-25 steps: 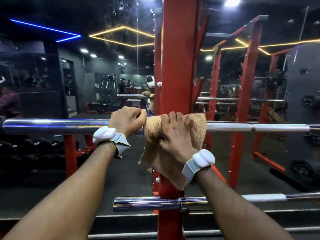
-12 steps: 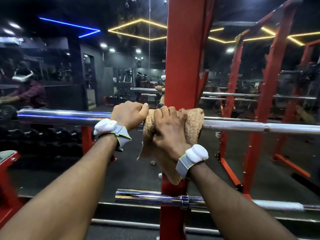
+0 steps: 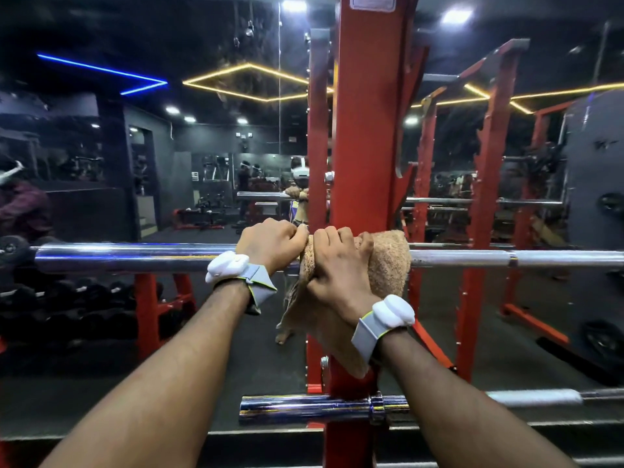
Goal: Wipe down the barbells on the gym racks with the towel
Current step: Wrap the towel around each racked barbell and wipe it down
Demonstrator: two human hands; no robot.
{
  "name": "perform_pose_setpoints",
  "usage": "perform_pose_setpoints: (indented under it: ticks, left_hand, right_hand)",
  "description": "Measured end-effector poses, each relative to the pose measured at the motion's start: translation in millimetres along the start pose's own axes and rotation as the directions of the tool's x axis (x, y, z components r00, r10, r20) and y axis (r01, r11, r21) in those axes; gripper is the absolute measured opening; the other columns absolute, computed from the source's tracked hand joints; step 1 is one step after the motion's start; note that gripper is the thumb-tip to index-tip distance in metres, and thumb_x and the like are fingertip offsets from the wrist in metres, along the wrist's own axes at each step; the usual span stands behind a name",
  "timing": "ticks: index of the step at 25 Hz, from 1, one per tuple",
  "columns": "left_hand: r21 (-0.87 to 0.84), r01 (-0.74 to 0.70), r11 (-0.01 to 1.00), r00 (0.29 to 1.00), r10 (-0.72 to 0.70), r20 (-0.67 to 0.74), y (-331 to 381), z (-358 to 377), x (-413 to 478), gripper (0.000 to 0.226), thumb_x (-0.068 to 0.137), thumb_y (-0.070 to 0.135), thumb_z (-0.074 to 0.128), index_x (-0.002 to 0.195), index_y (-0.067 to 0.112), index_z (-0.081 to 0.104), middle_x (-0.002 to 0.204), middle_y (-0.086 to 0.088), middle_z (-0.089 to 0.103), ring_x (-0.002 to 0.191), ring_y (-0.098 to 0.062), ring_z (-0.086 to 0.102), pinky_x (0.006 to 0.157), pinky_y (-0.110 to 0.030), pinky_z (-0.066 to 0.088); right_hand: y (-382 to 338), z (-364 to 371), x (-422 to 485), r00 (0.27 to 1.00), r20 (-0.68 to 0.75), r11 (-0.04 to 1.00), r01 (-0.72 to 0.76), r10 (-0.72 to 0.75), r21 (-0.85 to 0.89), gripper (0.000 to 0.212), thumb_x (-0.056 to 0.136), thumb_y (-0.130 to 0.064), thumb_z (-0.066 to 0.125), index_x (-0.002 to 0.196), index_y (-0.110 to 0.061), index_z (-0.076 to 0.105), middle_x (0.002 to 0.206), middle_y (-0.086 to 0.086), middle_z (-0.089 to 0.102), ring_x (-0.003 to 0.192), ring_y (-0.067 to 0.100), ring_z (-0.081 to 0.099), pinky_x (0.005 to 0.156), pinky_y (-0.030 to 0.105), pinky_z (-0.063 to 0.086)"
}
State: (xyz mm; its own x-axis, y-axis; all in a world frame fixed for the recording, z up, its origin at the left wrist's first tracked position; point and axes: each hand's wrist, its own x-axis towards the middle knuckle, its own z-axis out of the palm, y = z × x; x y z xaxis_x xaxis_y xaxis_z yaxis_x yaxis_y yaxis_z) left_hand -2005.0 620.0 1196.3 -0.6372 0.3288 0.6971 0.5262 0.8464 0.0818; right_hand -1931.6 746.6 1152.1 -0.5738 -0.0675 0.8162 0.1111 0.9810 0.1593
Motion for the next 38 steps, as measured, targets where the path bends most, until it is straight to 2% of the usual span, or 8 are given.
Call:
perform_pose_setpoints:
  ticks: [7,11,16,20,26,31,36,38]
  left_hand:
    - [-0.039,-0.042,0.998,0.997,0.039,-0.071,-3,-2,-9,0.052,0.097,0.049,0.034,0.084,0.013,0.069,0.08,-0.009,0.069,0.085,-0.035,0.064,0.062,-0.032,0.037]
    - [-0.025,-0.027,0.999,0.997,0.025,-0.075,1,-2,-9,0.053,0.097,0.049,0.033,0.08,0.012,0.067,0.081,-0.011,0.069,0.084,-0.036,0.064,0.062,-0.032,0.036]
    - [-0.041,-0.044,0.998,0.996,0.04,-0.08,-1,-3,-10,0.054,0.097,0.048,0.033,0.076,0.011,0.065,0.079,-0.011,0.068,0.083,-0.036,0.063,0.061,-0.033,0.035]
    - [-0.037,-0.051,0.998,0.995,0.048,-0.086,-1,-3,-11,0.054,0.098,0.048,0.033,0.072,0.01,0.062,0.075,-0.01,0.066,0.079,-0.035,0.062,0.059,-0.033,0.034]
    - [-0.039,-0.044,0.998,0.997,0.042,-0.072,-4,1,-5,0.055,0.095,0.052,0.032,0.075,0.014,0.066,0.073,-0.007,0.066,0.077,-0.033,0.063,0.063,-0.033,0.045]
    - [-0.03,-0.023,0.999,0.997,0.02,-0.069,0,-1,-7,0.054,0.095,0.051,0.033,0.077,0.014,0.067,0.075,-0.008,0.067,0.079,-0.033,0.063,0.061,-0.032,0.04]
    - [-0.009,-0.024,1.0,0.995,0.023,-0.099,0,-1,-10,0.052,0.096,0.049,0.035,0.079,0.014,0.069,0.078,-0.009,0.068,0.083,-0.034,0.064,0.061,-0.032,0.035]
    - [-0.009,-0.031,0.999,0.994,0.03,-0.109,0,0,-11,0.053,0.097,0.048,0.035,0.076,0.01,0.067,0.075,-0.01,0.067,0.08,-0.035,0.063,0.06,-0.032,0.033]
  right_hand:
    - [51,7,-24,0.991,-0.126,0.98,0.076,-0.053,0.186,0.064,0.053,-0.029,0.064,0.115,-0.017,0.057,0.115,0.003,0.057,0.109,0.029,0.05,0.093,0.039,0.025]
    - [13,11,-19,0.999,-0.02,0.988,-0.044,0.047,0.146,0.067,0.055,-0.035,0.062,0.118,-0.017,0.051,0.119,0.004,0.05,0.109,0.03,0.043,0.096,0.052,0.032]
    - [35,13,-19,0.994,-0.011,0.984,0.11,-0.109,0.143,0.073,0.061,-0.036,0.064,0.131,-0.021,0.045,0.13,0.003,0.046,0.121,0.029,0.043,0.099,0.058,0.036]
    - [38,13,-23,1.0,-0.021,0.991,-0.004,0.007,0.136,0.072,0.057,-0.038,0.059,0.128,-0.024,0.049,0.127,0.001,0.05,0.12,0.028,0.042,0.101,0.048,0.025]
    - [37,11,-21,0.999,-0.049,0.996,-0.002,0.006,0.089,0.072,0.056,-0.041,0.059,0.125,-0.025,0.052,0.122,0.0,0.051,0.115,0.028,0.045,0.1,0.048,0.026]
    - [2,7,-12,0.992,-0.012,0.991,-0.122,0.123,0.062,0.06,0.052,-0.033,0.062,0.111,-0.023,0.053,0.109,-0.001,0.05,0.104,0.027,0.045,0.094,0.048,0.027]
    - [37,11,-20,0.99,-0.078,0.984,0.13,-0.121,0.121,0.07,0.057,-0.031,0.07,0.124,-0.021,0.051,0.123,0.002,0.052,0.116,0.03,0.05,0.096,0.046,0.025]
    - [49,10,-23,0.995,-0.09,0.982,0.057,-0.042,0.179,0.07,0.055,-0.029,0.066,0.123,-0.023,0.051,0.122,0.0,0.052,0.116,0.029,0.048,0.098,0.046,0.027]
